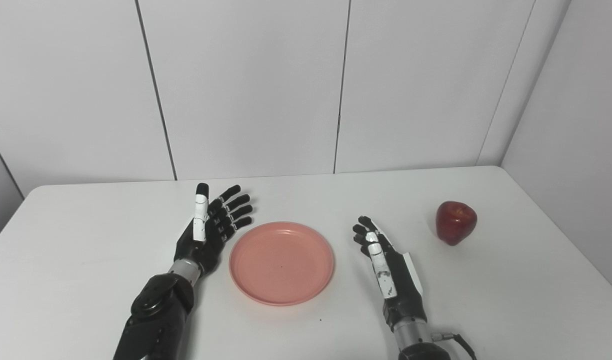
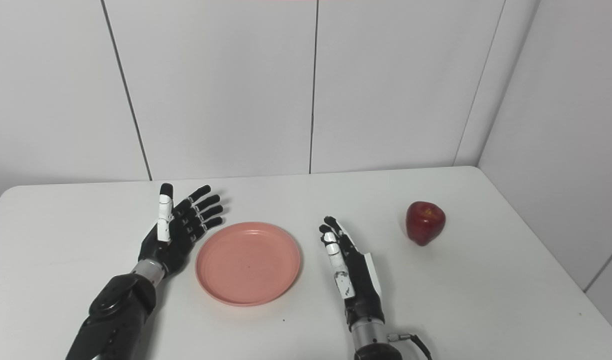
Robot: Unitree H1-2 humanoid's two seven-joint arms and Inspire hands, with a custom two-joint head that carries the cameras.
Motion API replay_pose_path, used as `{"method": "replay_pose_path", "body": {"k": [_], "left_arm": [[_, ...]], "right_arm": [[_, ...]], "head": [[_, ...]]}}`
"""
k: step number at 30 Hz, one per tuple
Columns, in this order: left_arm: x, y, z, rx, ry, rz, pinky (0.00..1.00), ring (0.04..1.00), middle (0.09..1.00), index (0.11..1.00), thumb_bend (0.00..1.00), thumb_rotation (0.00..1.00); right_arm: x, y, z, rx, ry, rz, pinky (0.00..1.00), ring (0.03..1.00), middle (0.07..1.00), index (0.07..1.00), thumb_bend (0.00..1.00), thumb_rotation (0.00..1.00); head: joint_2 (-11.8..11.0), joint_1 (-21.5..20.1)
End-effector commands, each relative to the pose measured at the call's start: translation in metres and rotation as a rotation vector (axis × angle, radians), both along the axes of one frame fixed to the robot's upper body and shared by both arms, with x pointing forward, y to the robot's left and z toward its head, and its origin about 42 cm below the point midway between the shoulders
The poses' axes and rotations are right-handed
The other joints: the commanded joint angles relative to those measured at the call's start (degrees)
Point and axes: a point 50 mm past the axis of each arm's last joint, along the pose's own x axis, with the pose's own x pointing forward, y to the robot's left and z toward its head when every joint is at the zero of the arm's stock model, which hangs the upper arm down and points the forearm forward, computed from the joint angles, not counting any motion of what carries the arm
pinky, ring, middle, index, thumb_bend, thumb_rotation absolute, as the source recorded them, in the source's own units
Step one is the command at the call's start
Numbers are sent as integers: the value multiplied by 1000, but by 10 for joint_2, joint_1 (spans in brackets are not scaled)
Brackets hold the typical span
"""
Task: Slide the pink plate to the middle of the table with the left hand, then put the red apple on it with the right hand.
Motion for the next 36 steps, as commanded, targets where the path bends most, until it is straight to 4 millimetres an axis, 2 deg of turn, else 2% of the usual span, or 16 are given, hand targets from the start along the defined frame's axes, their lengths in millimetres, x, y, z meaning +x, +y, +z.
{"method": "replay_pose_path", "body": {"k": [1,7,13,18,22,29,36], "left_arm": [[2,0,1,1,19,-1,794,811,813,819,959,1000],[2,2,2,9,17,1,793,813,816,812,950,1000],[3,5,1,14,17,3,787,815,821,811,946,1000],[4,6,1,18,19,2,796,817,823,810,937,1000],[4,7,0,27,16,-2,801,822,829,812,936,1000],[3,8,-3,25,24,-13,809,836,847,828,927,1000],[4,10,-2,8,26,-17,822,835,842,823,919,1000]], "right_arm": [[8,0,21,-1,-67,-8,929,875,861,878,822,1000],[15,-5,28,-28,-101,-14,897,856,851,871,806,1000],[26,-12,42,-121,-166,-34,797,829,840,857,782,1000],[35,-18,52,-177,-205,-49,781,814,823,841,798,990],[44,-31,67,-260,-218,-52,773,820,820,840,815,1000],[55,-48,91,-291,-222,-65,806,817,805,815,874,1000],[62,-58,97,-303,-238,-96,789,802,775,799,900,1000]], "head": [[-2,-1],[-4,-4],[-8,-13],[-10,-21],[-13,-25],[-18,-34],[-22,-45]]}}
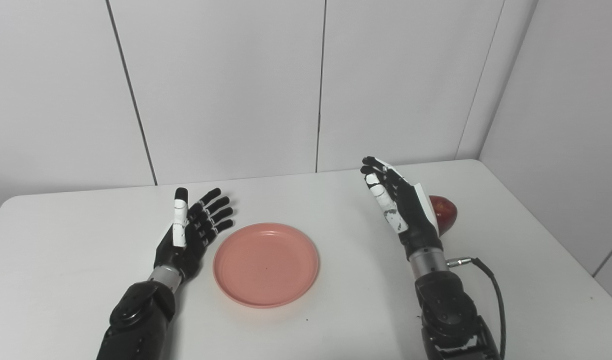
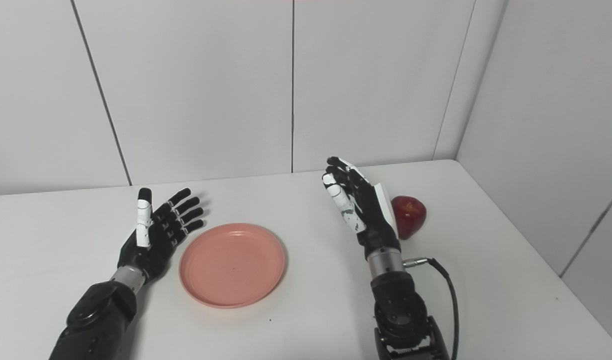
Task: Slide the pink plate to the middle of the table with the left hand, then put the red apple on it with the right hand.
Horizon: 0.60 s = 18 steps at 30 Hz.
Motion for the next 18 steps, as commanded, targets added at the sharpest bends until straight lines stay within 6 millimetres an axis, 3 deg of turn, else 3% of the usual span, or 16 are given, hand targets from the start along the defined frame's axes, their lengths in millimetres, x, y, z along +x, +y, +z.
{"method": "replay_pose_path", "body": {"k": [1,8,10,18], "left_arm": [[3,5,-1,12,26,-6,819,831,839,820,922,1000],[2,7,0,-2,27,-11,836,835,836,828,928,1000],[2,7,0,-5,29,-12,827,834,836,828,929,1000],[2,8,0,-8,30,-16,829,839,846,841,914,1000]], "right_arm": [[7,-3,22,-30,-78,-11,778,794,766,800,892,1000],[16,-16,33,-289,-143,-97,715,725,700,783,828,1000],[19,-20,35,-341,-144,-123,694,712,696,776,864,1000],[28,-39,39,-512,-149,-184,656,740,754,750,891,1000]], "head": [[0,-2],[0,-10],[1,-10],[1,-10]]}}
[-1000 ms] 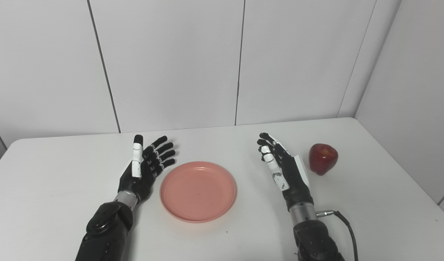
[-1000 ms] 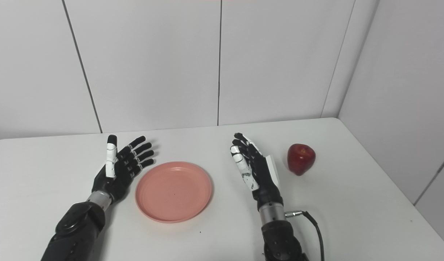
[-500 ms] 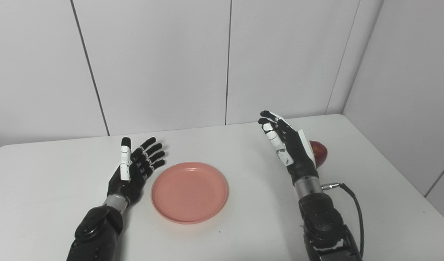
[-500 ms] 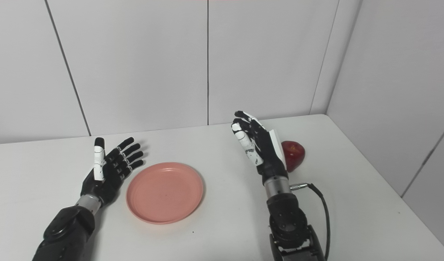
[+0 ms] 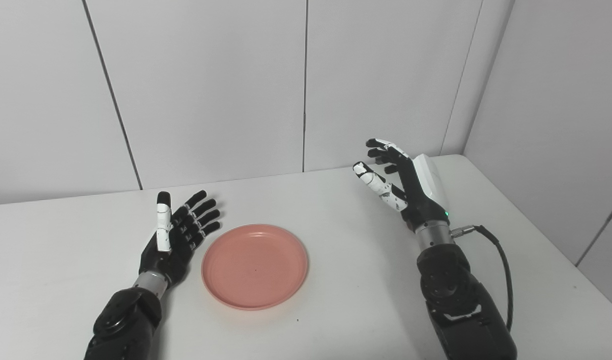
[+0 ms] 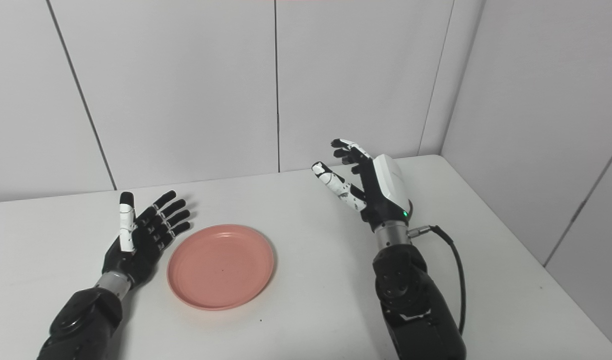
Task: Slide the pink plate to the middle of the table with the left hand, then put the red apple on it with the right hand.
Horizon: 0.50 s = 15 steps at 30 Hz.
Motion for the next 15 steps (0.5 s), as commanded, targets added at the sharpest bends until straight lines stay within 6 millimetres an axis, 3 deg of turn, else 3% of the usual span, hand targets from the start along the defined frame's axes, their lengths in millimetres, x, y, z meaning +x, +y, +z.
{"method": "replay_pose_path", "body": {"k": [1,8,15], "left_arm": [[2,5,-1,9,27,-2,831,839,847,841,915,1000],[2,5,-2,19,25,-7,834,842,852,839,920,1000],[3,5,-1,16,25,-7,838,843,847,834,915,1000]], "right_arm": [[8,-11,25,-135,-111,-15,639,729,748,742,894,1000],[13,-28,27,-329,-116,-61,648,702,722,725,943,1000],[18,-40,30,-428,-120,-93,692,734,743,728,913,1000]], "head": [[-1,-3],[-1,-3],[-1,-3]]}}
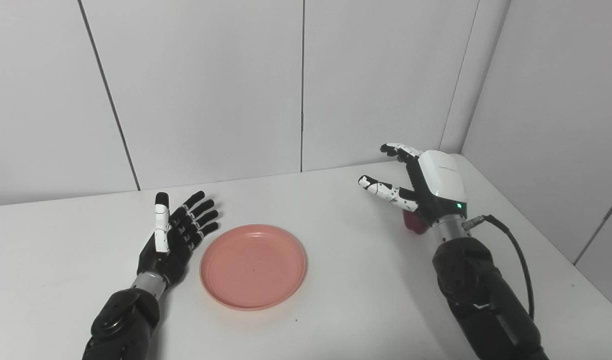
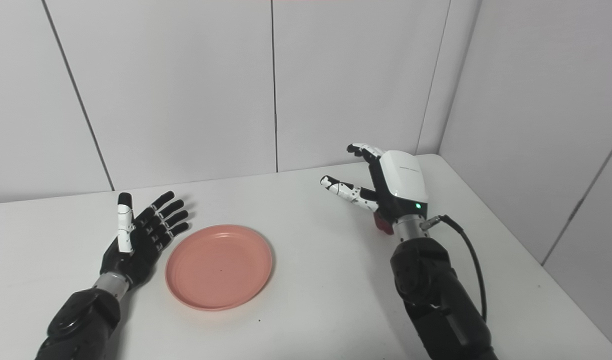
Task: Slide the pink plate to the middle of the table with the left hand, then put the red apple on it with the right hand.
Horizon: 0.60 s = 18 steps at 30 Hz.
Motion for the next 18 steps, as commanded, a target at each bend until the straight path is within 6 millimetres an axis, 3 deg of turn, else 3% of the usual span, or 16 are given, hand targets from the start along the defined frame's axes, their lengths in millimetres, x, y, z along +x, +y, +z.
{"method": "replay_pose_path", "body": {"k": [1,18], "left_arm": [[3,4,-1,13,26,-2,832,841,846,834,914,1000],[2,2,0,3,25,-7,817,832,842,840,907,1000]], "right_arm": [[11,-8,30,-71,-117,16,691,734,741,726,896,1000],[23,-41,32,-220,-79,-62,764,737,727,715,840,1000]], "head": [[0,0],[-1,4]]}}
